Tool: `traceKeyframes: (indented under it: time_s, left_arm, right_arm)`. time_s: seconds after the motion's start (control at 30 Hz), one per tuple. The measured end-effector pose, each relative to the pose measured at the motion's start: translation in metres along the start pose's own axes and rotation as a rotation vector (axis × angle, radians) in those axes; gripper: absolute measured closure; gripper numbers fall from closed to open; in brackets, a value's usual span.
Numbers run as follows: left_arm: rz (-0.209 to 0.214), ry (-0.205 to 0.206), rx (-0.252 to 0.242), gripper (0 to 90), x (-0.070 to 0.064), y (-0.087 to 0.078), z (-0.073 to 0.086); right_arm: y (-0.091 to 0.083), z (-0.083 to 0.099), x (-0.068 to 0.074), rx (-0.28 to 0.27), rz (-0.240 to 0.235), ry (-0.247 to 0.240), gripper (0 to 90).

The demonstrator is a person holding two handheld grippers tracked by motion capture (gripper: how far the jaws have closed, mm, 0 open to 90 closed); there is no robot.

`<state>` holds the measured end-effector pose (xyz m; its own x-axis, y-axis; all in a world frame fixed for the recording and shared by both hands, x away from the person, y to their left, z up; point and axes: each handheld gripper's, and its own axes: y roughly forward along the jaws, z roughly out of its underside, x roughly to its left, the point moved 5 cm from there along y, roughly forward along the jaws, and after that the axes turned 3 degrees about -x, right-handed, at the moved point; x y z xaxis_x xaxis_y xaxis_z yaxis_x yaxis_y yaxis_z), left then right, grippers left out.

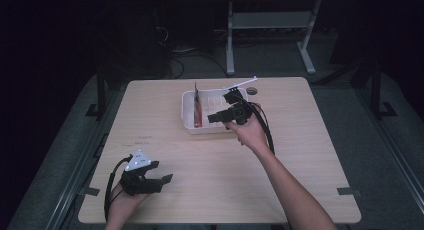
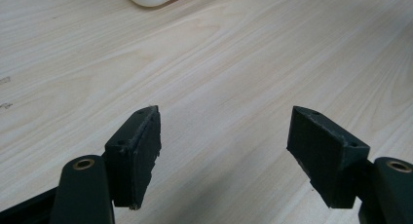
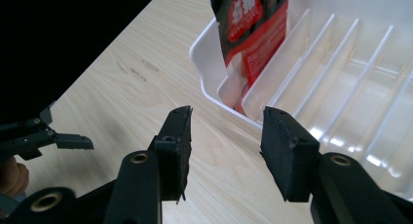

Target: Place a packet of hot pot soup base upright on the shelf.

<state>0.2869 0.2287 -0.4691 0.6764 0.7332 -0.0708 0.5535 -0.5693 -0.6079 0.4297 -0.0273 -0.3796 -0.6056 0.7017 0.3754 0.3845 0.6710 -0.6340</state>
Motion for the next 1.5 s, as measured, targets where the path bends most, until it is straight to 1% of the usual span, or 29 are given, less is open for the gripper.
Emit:
traceKeyframes:
  time_s: [0.17,0.23,0.37,0.53,0.6,0.63,0.77,0.8,0.9,0.93,0.97,1.0,1.17,1.4,1.5]
  left_arm:
    - [0.000,-0.001,0.001,27.8,-0.001,0.001,0.000]
    - [-0.002,-0.003,0.001,27.4,0.000,0.001,0.000]
    - [-0.004,-0.004,-0.002,27.4,0.001,0.000,0.000]
    - [-0.013,-0.012,-0.006,27.0,0.003,-0.001,0.000]
    - [-0.016,-0.015,-0.005,26.2,0.004,-0.001,0.000]
    - [-0.016,-0.015,-0.005,26.3,0.004,-0.001,0.000]
    - [-0.017,-0.015,-0.006,26.2,0.004,-0.001,0.000]
    - [-0.019,-0.018,-0.007,26.2,0.004,-0.001,0.000]
    - [-0.021,-0.020,-0.009,25.9,0.005,-0.001,0.000]
    - [-0.022,-0.025,-0.008,25.6,0.005,-0.001,0.000]
    - [-0.022,-0.025,-0.008,25.5,0.005,-0.001,0.000]
    - [-0.022,-0.026,-0.008,25.5,0.005,0.000,0.000]
    - [-0.022,-0.023,-0.007,25.5,0.005,-0.001,0.000]
    - [-0.020,-0.023,-0.004,25.4,0.005,0.000,0.000]
    - [-0.024,-0.011,0.005,25.4,0.004,0.001,0.000]
  right_arm:
    - [-0.005,0.006,-0.004,0.002,-0.010,0.002,53.0]
    - [-0.006,0.008,-0.005,0.005,-0.007,-0.006,52.7]
    - [-0.009,0.010,-0.007,0.005,-0.009,-0.006,51.9]
    - [-0.013,0.017,-0.010,0.018,-0.006,-0.017,50.3]
    - [-0.017,0.023,-0.014,0.020,-0.010,-0.014,50.2]
    - [-0.017,0.023,-0.014,0.020,-0.010,-0.014,50.2]
    - [-0.022,0.029,-0.021,0.019,-0.010,0.002,49.8]
    - [-0.024,0.030,-0.023,0.012,-0.013,0.007,49.8]
    - [-0.027,0.031,-0.024,0.004,-0.026,0.018,49.7]
    - [-0.033,0.031,-0.024,-0.013,-0.041,0.023,49.7]
    - [-0.033,0.031,-0.024,-0.013,-0.041,0.023,49.7]
    - [-0.038,0.031,-0.025,-0.022,-0.039,0.020,49.7]
    - [-0.049,0.034,-0.029,-0.028,-0.034,0.020,49.2]
    - [-0.055,0.042,-0.035,-0.020,-0.029,0.015,47.6]
    - [-0.058,0.046,-0.037,-0.012,-0.030,0.009,47.6]
